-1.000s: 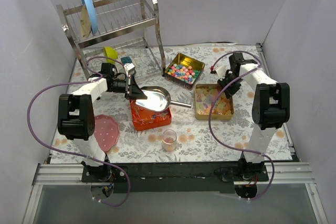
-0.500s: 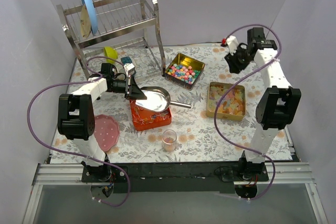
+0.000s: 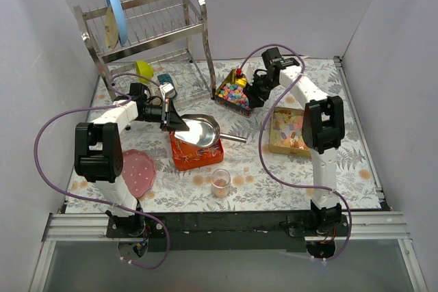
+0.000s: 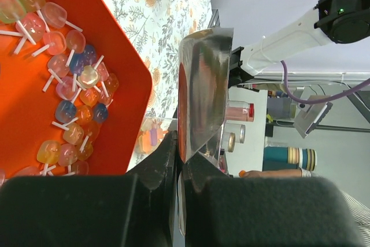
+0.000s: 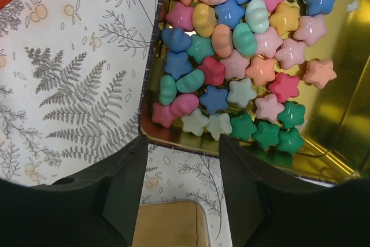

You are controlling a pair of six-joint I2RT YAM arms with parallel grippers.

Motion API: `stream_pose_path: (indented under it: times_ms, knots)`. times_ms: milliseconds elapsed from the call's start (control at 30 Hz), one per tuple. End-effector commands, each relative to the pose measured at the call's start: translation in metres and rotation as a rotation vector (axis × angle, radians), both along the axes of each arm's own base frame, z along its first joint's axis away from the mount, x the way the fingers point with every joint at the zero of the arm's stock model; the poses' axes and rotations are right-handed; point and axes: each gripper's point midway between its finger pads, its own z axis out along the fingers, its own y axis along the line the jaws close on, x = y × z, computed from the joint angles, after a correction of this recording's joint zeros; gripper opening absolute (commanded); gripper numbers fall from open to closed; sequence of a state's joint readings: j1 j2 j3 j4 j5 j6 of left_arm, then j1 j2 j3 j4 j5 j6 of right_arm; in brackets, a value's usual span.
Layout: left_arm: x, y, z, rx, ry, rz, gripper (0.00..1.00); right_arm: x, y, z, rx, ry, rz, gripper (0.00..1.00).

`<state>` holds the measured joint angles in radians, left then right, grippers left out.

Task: Pack the candies
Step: Move the storage box to the center of the board.

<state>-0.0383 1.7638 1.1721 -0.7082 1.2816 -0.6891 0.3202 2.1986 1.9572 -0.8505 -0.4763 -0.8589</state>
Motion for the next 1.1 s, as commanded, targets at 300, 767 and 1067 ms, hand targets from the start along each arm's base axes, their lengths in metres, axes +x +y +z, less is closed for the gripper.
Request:
stream_pose_path:
  times_ms: [300,767,1067]
  knots:
    - [0.002,0.001,0.016,-0.017,-0.046,0.000,0.00,-0.004,0.066,0.005,0.067,-0.071,0.122,0.60]
    - [-0.002,0.001,0.018,-0.014,-0.044,0.006,0.00,0.001,0.071,-0.008,0.058,-0.135,0.029,0.54]
    - [-0.003,0.001,0.018,-0.009,-0.046,0.010,0.00,-0.010,0.057,-0.031,-0.025,-0.074,0.028,0.35]
